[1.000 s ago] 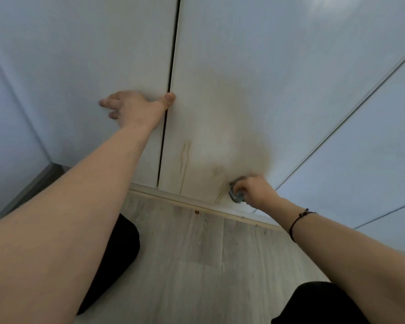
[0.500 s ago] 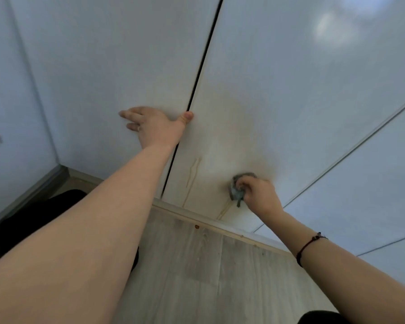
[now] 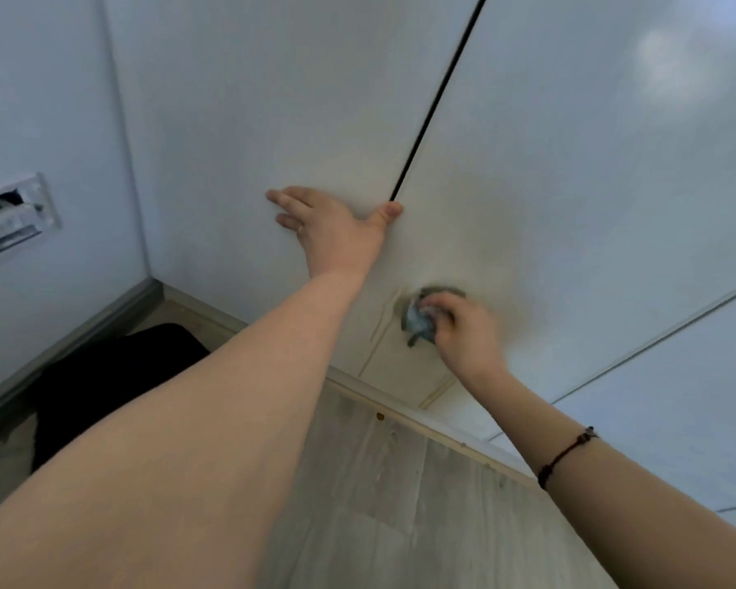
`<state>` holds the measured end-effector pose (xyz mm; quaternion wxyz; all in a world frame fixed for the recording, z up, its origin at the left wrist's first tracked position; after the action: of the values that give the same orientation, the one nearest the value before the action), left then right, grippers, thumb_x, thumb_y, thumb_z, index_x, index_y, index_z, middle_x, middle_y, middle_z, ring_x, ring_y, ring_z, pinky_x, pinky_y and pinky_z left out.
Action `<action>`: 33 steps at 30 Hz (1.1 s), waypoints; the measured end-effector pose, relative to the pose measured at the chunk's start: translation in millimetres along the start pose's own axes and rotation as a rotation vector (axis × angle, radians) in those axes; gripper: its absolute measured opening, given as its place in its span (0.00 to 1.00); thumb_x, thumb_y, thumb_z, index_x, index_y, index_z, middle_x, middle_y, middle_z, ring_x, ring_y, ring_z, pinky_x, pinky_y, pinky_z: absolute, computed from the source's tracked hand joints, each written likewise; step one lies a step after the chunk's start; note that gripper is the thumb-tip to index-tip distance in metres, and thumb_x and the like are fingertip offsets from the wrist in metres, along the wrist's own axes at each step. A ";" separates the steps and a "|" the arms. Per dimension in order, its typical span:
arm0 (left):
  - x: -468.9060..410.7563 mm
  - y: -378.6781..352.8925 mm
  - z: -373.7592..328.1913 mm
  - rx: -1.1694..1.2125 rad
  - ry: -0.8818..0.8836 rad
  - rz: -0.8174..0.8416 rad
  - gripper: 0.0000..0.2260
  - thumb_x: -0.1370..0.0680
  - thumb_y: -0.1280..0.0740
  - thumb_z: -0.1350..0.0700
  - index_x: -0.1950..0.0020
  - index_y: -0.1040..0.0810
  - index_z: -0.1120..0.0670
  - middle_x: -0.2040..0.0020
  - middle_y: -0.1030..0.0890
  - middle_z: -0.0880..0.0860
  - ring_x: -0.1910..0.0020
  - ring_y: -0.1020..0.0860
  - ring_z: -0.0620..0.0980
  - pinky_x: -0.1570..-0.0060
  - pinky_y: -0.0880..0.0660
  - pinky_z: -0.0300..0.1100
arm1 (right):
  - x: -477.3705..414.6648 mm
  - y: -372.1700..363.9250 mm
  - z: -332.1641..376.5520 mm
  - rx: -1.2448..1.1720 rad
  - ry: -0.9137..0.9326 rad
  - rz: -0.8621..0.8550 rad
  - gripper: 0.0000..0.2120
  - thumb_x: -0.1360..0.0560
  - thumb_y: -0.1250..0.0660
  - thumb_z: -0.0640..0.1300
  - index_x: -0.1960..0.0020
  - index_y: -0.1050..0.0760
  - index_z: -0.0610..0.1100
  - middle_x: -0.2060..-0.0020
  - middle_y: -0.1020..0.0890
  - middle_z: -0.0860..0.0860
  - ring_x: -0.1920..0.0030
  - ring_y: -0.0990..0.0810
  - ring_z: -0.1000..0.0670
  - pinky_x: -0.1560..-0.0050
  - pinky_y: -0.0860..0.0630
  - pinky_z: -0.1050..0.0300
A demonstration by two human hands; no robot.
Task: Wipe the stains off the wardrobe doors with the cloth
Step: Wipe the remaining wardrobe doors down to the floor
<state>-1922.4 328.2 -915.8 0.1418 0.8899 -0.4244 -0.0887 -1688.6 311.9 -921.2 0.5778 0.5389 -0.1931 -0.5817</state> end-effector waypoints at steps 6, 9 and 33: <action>0.1 7.3 11.9 -0.042 -0.024 -0.133 0.64 0.36 0.30 0.26 0.21 0.54 0.69 0.21 0.55 0.68 0.23 0.48 0.70 0.25 0.40 0.56 | 1.1 -77.9 13.9 0.085 0.052 0.307 0.14 0.26 0.32 0.35 0.45 0.17 0.48 0.48 0.15 0.48 0.47 0.18 0.45 0.46 0.23 0.53; 5.3 5.7 8.6 -0.047 -0.036 -0.125 0.65 0.38 0.31 0.24 0.21 0.54 0.69 0.21 0.54 0.68 0.22 0.47 0.69 0.25 0.39 0.57 | 50.9 -122.8 -22.1 0.330 0.000 0.625 0.15 0.24 0.34 0.40 0.40 0.18 0.52 0.42 0.16 0.46 0.42 0.19 0.40 0.45 0.21 0.50; 0.1 7.3 16.8 -0.121 -0.094 -0.157 0.62 0.36 0.33 0.24 0.21 0.52 0.67 0.21 0.51 0.67 0.22 0.49 0.67 0.26 0.42 0.57 | 40.0 -158.2 -17.1 0.085 0.015 0.403 0.16 0.26 0.34 0.38 0.42 0.18 0.50 0.49 0.14 0.43 0.50 0.16 0.38 0.53 0.19 0.48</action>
<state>-1932.4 320.7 -929.3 0.1680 0.9050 -0.3536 -0.1665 -1737.6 324.3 -1077.4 0.6607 0.5176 -0.3170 -0.4417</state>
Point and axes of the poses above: each hand's wrist, its own x-axis away from the middle knuckle, its own y-axis out of the back of the hand, z = x × y, the point moved 9 cm from there along -x, towards the middle knuckle
